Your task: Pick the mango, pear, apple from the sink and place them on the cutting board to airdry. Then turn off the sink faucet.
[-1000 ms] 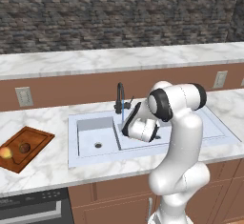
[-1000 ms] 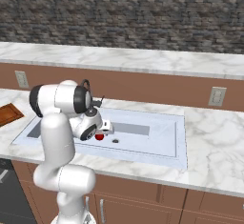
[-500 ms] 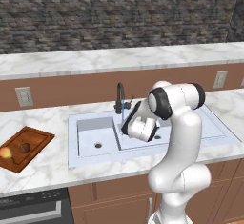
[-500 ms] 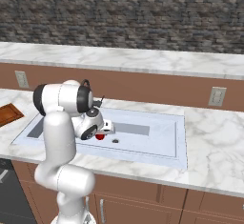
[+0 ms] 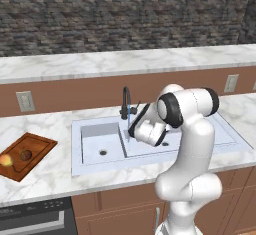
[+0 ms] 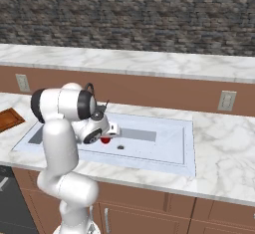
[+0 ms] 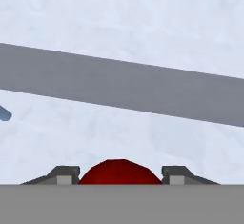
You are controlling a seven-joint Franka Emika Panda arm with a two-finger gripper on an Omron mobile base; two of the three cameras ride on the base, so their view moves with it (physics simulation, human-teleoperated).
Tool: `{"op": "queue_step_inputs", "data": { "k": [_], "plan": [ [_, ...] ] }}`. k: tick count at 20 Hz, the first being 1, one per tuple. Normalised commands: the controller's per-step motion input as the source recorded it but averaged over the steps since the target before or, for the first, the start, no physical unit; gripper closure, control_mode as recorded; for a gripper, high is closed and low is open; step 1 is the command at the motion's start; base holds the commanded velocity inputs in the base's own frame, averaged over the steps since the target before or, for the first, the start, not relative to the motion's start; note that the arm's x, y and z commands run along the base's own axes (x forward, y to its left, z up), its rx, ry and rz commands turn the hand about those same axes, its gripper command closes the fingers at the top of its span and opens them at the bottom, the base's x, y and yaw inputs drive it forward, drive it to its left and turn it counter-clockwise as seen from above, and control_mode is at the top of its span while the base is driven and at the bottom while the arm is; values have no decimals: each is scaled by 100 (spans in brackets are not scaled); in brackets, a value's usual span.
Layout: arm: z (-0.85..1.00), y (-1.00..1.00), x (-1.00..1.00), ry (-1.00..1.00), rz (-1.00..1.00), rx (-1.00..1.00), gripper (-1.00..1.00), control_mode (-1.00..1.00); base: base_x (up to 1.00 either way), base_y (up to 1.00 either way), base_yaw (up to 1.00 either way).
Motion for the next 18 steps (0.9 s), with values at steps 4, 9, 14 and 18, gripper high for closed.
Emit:
{"op": "queue_step_inputs", "data": {
  "k": [4,9,14,18],
  "plan": [
    [60,-20,-4,0,0,0,100,-100,0,0,0],
    [65,-21,-21,0,0,0,100,-100,0,0,0],
    [95,-16,-16,6,0,0,100,-100,0,0,0],
    [100,-11,-5,16,0,0,100,-100,0,0,0]
  ]
}}
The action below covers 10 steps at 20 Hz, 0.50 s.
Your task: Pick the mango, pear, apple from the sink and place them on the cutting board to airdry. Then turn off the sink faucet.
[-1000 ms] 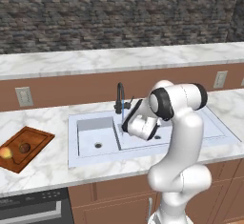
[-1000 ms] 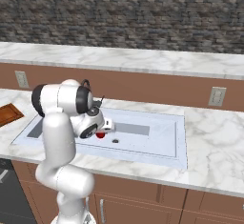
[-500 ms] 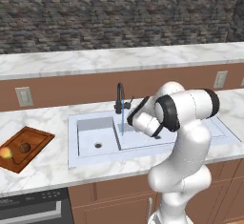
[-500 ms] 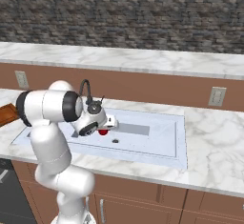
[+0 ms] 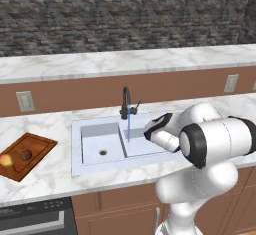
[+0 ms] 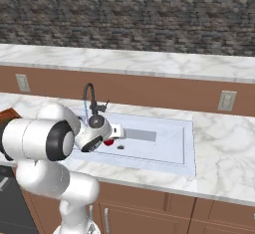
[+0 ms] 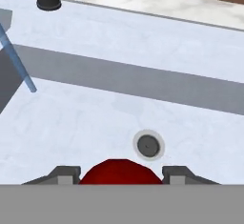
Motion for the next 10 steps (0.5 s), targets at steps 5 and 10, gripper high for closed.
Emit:
{"op": "queue_step_inputs", "data": {
  "k": [5,10],
  "plan": [
    [100,-1,1,21,0,0,100,-100,0,0,0],
    [100,0,7,28,0,3,100,-100,0,0,0]
  ]
}}
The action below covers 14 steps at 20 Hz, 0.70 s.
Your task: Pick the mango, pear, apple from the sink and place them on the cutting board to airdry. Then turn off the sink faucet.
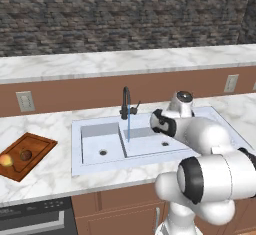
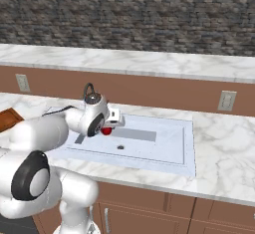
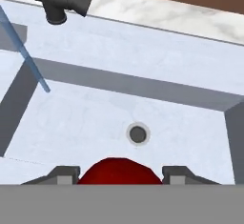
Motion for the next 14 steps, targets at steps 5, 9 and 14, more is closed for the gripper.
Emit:
{"op": "queue_step_inputs", "data": {
  "k": [5,9,14],
  "plan": [
    [100,0,-2,38,0,13,100,-100,0,0,0],
    [95,0,-27,42,0,23,100,-100,0,0,0],
    [47,9,-69,29,0,16,100,-100,0,0,0]
  ]
}}
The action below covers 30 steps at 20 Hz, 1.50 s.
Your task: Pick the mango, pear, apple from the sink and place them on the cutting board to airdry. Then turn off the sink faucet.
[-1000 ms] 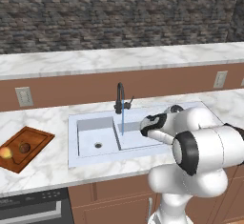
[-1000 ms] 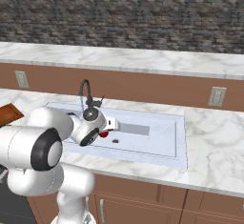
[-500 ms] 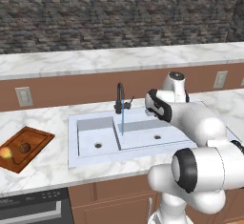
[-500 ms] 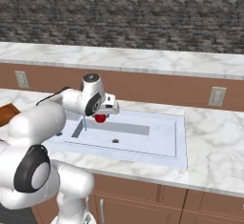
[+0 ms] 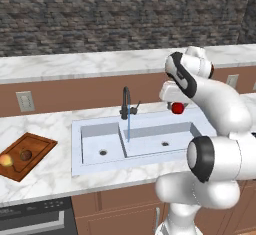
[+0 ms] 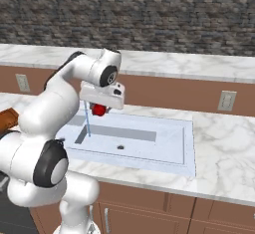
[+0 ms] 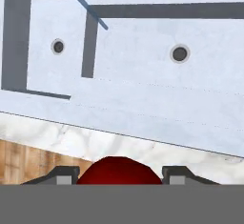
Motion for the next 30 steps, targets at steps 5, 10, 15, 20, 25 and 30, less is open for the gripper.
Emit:
{"op": "queue_step_inputs", "data": {
  "k": [5,10,15,20,25,30],
  "plan": [
    [3,32,-95,3,0,1,100,-100,0,0,0],
    [0,60,-96,-14,1,1,100,-100,0,0,0],
    [14,91,-37,-10,7,6,100,-100,0,0,0],
    [17,100,-6,-15,8,1,100,-100,0,0,0],
    [26,100,1,-14,7,0,100,-100,0,0,0],
    [21,95,23,-14,5,0,100,-100,0,0,0]
  ]
}}
